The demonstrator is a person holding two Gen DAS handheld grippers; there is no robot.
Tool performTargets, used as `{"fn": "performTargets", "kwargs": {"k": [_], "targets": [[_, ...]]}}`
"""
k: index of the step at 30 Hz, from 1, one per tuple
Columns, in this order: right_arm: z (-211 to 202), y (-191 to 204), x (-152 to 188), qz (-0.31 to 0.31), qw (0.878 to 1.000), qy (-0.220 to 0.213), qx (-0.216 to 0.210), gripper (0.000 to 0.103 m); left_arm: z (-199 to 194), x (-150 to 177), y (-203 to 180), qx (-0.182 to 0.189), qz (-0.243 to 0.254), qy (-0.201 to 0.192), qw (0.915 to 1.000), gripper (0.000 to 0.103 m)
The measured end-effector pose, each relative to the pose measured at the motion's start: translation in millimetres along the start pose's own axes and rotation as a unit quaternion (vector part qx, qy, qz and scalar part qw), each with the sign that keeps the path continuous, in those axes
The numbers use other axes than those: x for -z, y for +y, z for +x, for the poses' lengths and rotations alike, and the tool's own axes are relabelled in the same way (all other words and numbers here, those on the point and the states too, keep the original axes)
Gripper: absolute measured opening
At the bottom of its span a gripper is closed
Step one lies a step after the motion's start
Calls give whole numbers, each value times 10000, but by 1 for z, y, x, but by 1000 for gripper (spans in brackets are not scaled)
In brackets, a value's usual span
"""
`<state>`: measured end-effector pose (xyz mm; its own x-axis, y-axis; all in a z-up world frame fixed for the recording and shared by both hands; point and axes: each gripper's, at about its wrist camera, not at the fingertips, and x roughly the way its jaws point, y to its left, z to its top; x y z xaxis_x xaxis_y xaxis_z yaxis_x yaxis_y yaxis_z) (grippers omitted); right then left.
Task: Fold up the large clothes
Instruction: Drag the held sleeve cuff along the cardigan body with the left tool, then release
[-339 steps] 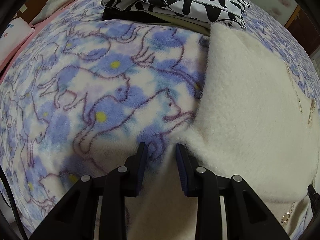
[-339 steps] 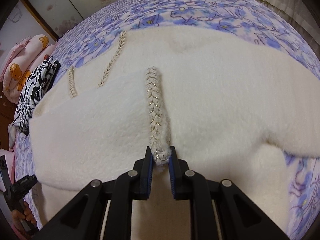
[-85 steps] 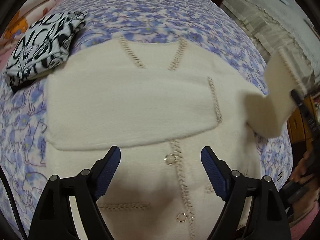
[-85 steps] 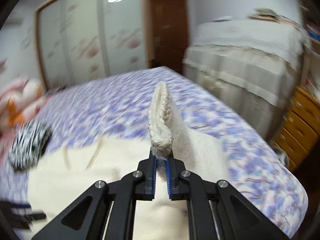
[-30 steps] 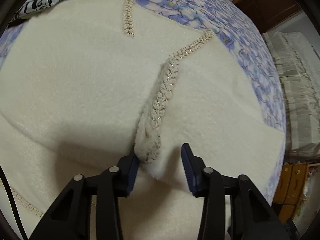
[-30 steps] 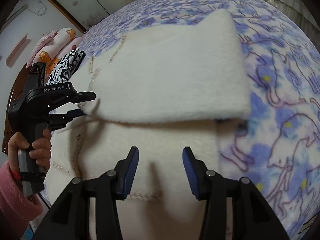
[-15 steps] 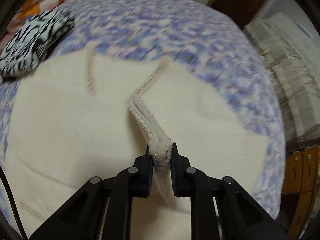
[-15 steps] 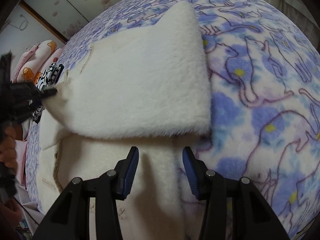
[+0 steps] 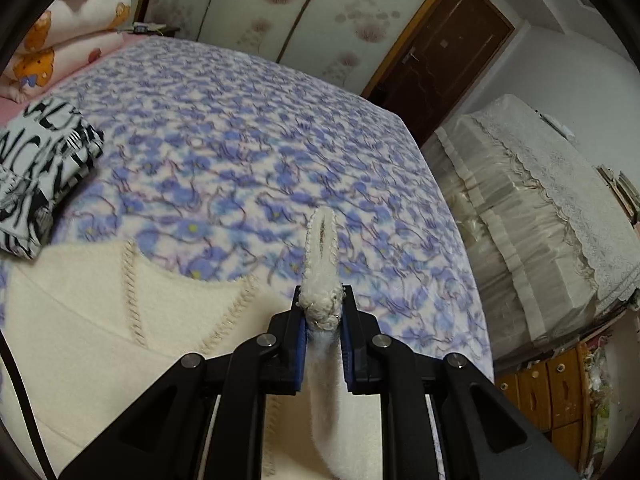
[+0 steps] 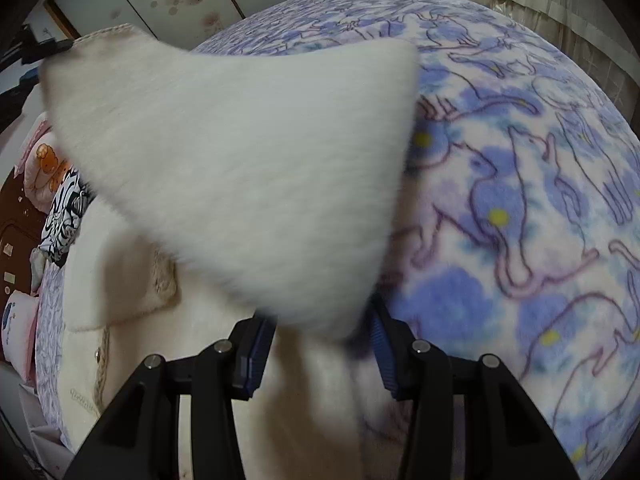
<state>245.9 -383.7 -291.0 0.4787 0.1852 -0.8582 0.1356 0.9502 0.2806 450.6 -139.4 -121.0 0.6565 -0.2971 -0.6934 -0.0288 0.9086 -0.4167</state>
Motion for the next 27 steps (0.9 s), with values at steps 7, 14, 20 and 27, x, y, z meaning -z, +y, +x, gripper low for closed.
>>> {"fn": "performTargets", "kwargs": {"k": [7,14,20,27], "targets": [[6,17,-4,-414,9991,-75,21,46,-24,-9,56,-499,-307,-270,9979,12],[2,23,-2,-608,9973,-354,213,45,-35,6,124,-988,-838,-164,9914,12],[1,29,-5,-1037,9928,-519,310,45,-33,41,170,-1417,-1196,150,9826,12],[5,23,-12,-1175,9925,-320,142,32,-31,98,201,-1811,-1393,667,9713,13]]}}
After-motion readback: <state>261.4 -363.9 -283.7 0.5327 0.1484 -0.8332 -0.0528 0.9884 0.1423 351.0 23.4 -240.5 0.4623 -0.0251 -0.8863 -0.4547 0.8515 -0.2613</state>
